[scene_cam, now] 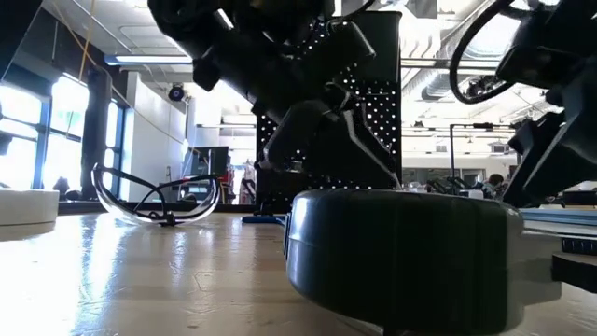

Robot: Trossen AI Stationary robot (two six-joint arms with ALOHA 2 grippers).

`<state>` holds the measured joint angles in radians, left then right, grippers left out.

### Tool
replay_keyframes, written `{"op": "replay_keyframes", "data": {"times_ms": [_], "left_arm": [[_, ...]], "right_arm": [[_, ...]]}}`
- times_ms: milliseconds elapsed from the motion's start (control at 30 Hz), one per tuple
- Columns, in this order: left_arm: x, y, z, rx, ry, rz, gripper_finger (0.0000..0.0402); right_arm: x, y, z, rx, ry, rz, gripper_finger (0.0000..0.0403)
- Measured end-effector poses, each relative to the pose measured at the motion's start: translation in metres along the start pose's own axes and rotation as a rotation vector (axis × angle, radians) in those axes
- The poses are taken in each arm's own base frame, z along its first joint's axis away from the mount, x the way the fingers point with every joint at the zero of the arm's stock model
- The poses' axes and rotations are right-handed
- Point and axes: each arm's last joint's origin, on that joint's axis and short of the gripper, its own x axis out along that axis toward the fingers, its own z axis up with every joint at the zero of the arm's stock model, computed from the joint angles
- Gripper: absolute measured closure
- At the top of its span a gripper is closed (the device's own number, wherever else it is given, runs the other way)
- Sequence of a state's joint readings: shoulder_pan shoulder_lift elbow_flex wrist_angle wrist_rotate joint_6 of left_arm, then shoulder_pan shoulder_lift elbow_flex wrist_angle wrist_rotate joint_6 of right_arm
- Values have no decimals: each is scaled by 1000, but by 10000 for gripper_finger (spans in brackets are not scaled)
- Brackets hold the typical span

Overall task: Hang tools onto peg board
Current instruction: Hang the wire stripper onto the peg board

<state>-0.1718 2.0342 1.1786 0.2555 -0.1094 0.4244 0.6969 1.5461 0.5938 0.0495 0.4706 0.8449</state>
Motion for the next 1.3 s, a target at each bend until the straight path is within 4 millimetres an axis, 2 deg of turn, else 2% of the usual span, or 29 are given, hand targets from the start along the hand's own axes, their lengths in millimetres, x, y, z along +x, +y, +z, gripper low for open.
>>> {"op": "replay_keyframes", "data": {"times_ms": [233, 367, 567, 767, 933, 1033, 1300], "left_arm": [[15, 1, -5, -36, -114, -28, 148], [24, 3, -13, -54, -133, -35, 166], [37, 15, -24, -123, -131, -28, 241], [44, 33, -19, -174, -172, -74, 336], [45, 36, -19, -159, -150, -113, 389], [45, 35, -20, -156, -142, -117, 399], [45, 34, -19, -125, -145, -112, 392]], "right_arm": [[-5, 6, -11, 48, 3, -4, 240], [-9, 9, -17, 46, 0, -14, 240], [-12, 10, -23, 50, 1, -37, 240], [-14, 11, -25, 45, 6, -32, 240], [-17, 12, -28, 58, 18, -35, 240], [-19, 11, -31, 58, 19, -48, 240], [-20, 12, -31, 66, -1, -58, 240]]}}
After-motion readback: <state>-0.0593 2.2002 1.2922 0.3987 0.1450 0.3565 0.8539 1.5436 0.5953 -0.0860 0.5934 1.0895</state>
